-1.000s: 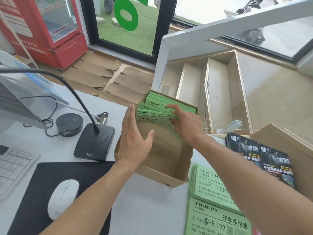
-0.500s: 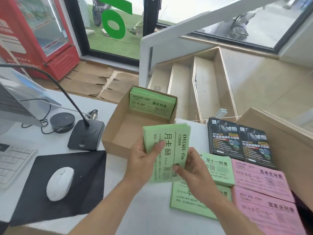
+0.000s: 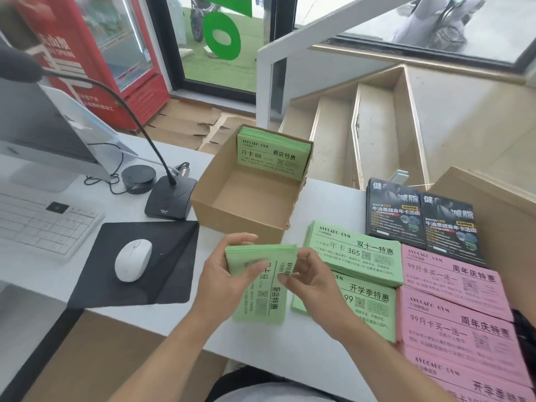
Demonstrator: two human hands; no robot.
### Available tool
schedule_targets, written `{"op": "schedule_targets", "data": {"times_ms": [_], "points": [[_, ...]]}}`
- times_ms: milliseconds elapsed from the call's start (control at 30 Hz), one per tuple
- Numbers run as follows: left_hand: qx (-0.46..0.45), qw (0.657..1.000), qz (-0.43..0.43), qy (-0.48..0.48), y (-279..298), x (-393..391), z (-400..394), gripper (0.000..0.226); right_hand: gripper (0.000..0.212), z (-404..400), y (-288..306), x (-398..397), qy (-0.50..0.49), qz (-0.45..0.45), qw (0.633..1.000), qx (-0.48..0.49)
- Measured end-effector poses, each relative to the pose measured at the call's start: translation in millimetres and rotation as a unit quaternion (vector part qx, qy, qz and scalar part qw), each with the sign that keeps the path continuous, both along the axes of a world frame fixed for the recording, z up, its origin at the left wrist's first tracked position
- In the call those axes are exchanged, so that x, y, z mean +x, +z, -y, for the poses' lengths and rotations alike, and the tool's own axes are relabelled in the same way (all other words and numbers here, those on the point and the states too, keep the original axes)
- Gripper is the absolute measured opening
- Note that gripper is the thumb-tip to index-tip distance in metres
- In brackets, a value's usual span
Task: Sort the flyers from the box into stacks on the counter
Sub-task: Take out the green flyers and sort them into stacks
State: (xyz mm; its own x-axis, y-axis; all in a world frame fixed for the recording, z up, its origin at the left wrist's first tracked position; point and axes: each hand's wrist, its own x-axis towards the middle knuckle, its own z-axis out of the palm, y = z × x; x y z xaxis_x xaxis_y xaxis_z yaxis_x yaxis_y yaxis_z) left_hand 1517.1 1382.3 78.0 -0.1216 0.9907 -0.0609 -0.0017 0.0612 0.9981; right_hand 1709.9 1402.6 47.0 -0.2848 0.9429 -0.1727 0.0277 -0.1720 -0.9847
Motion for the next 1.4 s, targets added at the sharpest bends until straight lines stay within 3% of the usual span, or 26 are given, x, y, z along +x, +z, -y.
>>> {"op": "schedule_targets", "data": {"times_ms": [133,300,467,600,733,900,1167,1300,1400], "points": [[0.006,1.000,-0.019,0.024,3,12,6,0.023,0.018,3,-2,-6,0.002,-0.003,1.000,0.011],[0.022,0.999,0.003,0.043,7,11,12,0.023,0.018,6,2,-7,-0.005,-0.011,0.999,0.031],[0.005,0.992,0.091,0.084,5,9,14,0.023,0.036,11,-16,-4,0.097,0.097,0.990,-0.023],[-0.016,0.981,0.144,0.127,4,2,11,0.025,0.031,21,-15,18,0.106,0.107,0.986,-0.078],[-0.072,0.990,0.034,0.113,-24,0,12,0.027,0.045,29,-2,67,-0.018,0.101,0.988,-0.117],[-0.149,0.985,-0.084,0.025,-62,43,10,0.030,0.056,33,12,124,-0.160,0.231,0.956,-0.079],[-0.165,0.948,-0.256,-0.095,-87,84,-24,0.029,0.065,27,-17,132,-0.202,0.468,0.860,-0.019],[-0.200,0.938,-0.257,-0.117,-89,76,-29,0.037,0.066,29,-27,127,-0.190,0.572,0.797,0.047],[-0.206,0.938,-0.250,-0.126,-87,74,-25,0.055,0.066,34,-29,128,-0.205,0.583,0.781,0.087]]}}
